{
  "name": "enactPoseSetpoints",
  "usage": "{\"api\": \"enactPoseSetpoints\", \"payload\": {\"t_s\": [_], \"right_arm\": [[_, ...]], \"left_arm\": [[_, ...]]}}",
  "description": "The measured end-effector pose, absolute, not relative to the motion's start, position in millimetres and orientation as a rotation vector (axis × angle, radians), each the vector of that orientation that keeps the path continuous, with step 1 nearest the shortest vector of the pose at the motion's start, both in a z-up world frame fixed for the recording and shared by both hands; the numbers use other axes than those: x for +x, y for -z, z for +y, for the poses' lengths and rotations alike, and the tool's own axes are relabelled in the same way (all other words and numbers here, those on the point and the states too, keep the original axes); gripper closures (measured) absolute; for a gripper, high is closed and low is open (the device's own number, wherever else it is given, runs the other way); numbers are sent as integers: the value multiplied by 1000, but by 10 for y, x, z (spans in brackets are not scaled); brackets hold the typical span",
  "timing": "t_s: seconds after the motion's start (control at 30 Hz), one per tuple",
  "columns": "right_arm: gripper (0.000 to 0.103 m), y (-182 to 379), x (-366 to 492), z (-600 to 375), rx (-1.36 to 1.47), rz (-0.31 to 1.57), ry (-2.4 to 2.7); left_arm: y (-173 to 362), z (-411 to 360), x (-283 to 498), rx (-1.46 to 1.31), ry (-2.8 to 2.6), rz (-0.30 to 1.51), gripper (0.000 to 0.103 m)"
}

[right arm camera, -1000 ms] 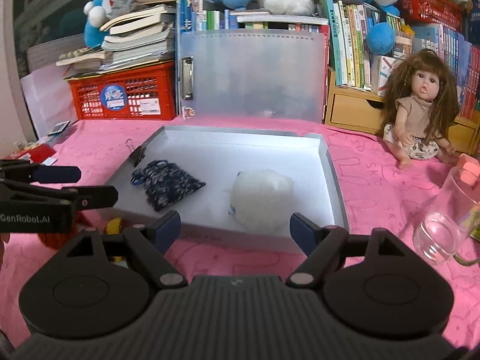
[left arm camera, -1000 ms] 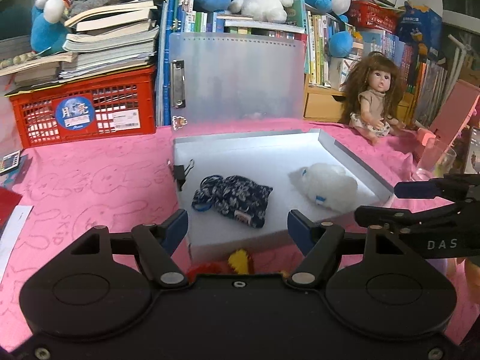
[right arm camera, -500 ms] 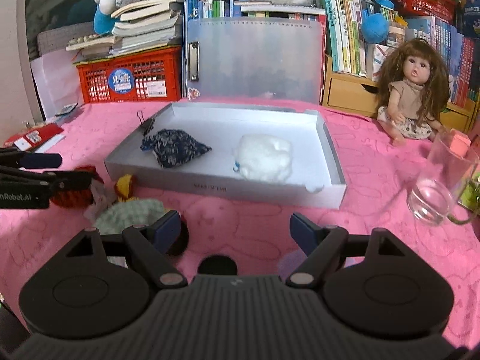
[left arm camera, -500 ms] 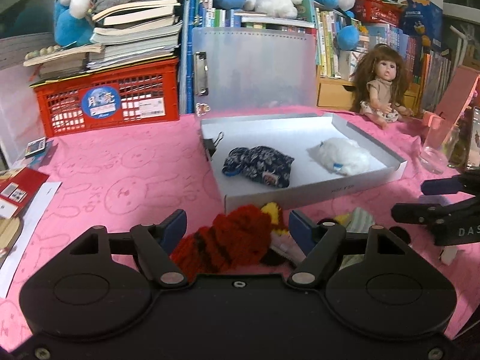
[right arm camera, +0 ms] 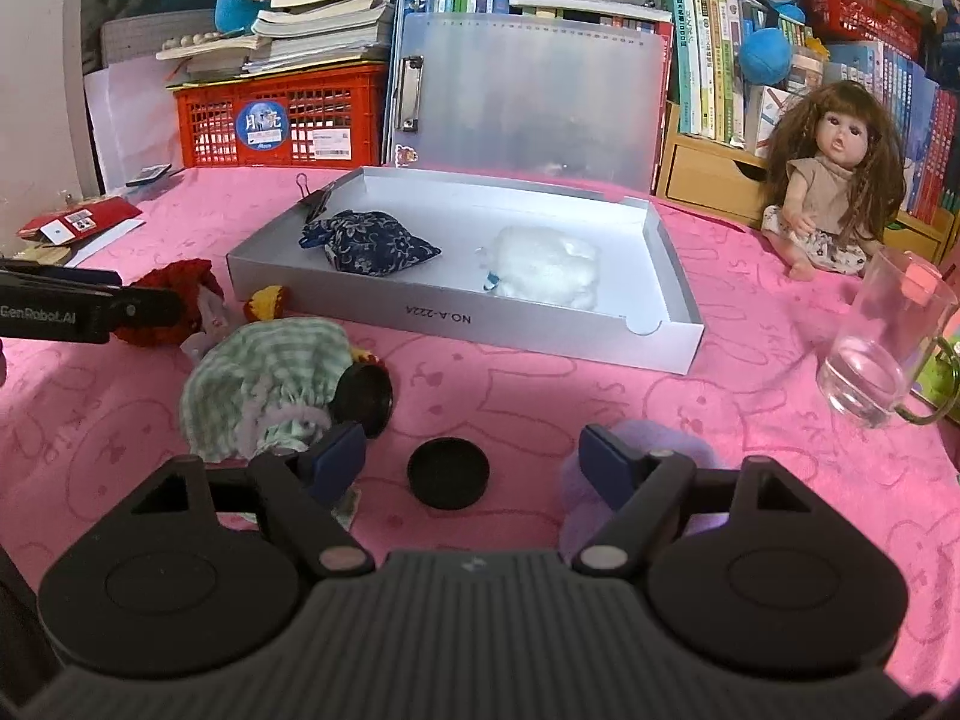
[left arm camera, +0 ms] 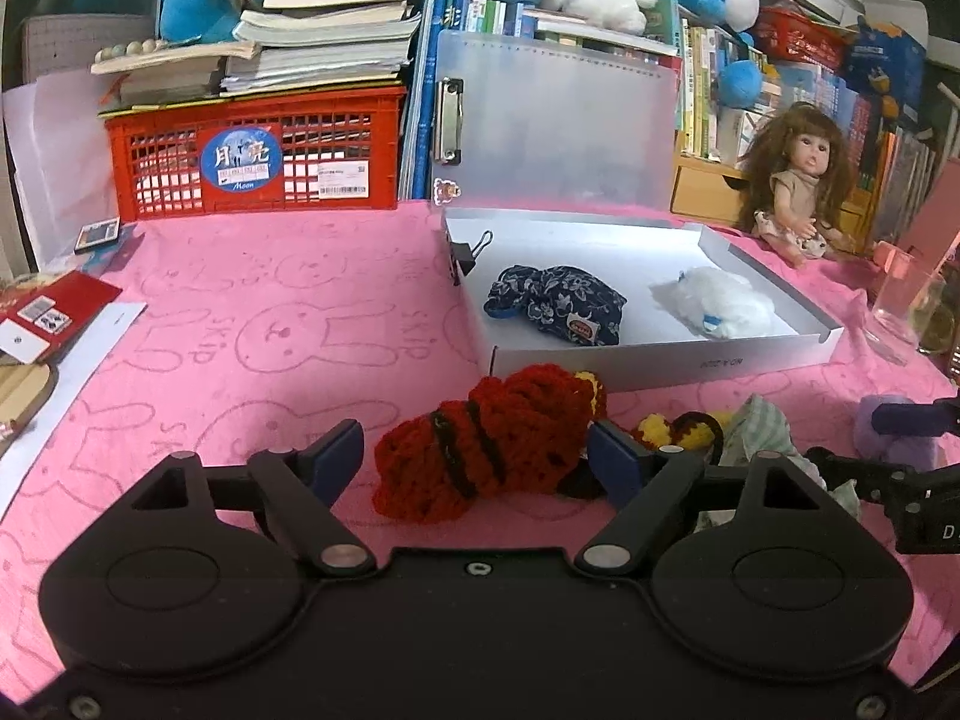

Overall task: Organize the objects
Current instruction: 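Withdraw both tools from the box toward the remaining items, then grasp the red knitted toy with the left tool while the right tool grasps the black round lid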

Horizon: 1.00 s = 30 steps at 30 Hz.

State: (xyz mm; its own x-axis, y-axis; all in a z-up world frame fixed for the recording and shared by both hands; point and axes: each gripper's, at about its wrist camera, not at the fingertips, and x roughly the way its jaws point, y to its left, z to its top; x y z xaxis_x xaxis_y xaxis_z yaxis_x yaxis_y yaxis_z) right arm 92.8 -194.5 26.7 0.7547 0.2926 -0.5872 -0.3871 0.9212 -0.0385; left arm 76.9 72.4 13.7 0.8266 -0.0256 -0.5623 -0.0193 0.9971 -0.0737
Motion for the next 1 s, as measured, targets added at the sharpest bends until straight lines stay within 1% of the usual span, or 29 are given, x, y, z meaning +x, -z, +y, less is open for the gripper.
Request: {"api": "enactPoseSetpoints", "payload": {"t_s": [0.1, 0.23, 0.37, 0.57, 0.67, 0.87, 0.9, 0.93, 0.97, 1.0], "right_arm": [[24, -263, 906, -1944, -150, 609, -380], [34, -254, 878, -1927, -155, 604, -390], [42, -208, 889, -1907, -155, 624, -393], [52, -167, 917, -1922, -123, 642, -392], [55, -139, 929, -1917, -123, 653, -386], [58, -116, 913, -1889, -138, 647, -381], [58, -116, 912, -1888, -136, 647, -381], [61, -117, 913, -1886, -133, 646, -381], [66, -118, 913, -1887, -129, 645, -378], [67, -118, 912, -1885, -127, 644, -376]], "left_arm": [[-126, 723, 753, -87, -5, 583, 22], [-132, 740, 735, -120, 15, 567, 22], [-103, 727, 757, -117, 2, 581, 22], [-16, 721, 810, -129, -6, 611, 22], [14, 721, 835, -137, -11, 617, 22], [29, 712, 877, -144, -13, 614, 23], [33, 713, 881, -149, -13, 612, 25], [30, 718, 881, -154, -16, 610, 27], [26, 723, 876, -158, -21, 606, 35], [26, 724, 876, -157, -26, 606, 40]]}}
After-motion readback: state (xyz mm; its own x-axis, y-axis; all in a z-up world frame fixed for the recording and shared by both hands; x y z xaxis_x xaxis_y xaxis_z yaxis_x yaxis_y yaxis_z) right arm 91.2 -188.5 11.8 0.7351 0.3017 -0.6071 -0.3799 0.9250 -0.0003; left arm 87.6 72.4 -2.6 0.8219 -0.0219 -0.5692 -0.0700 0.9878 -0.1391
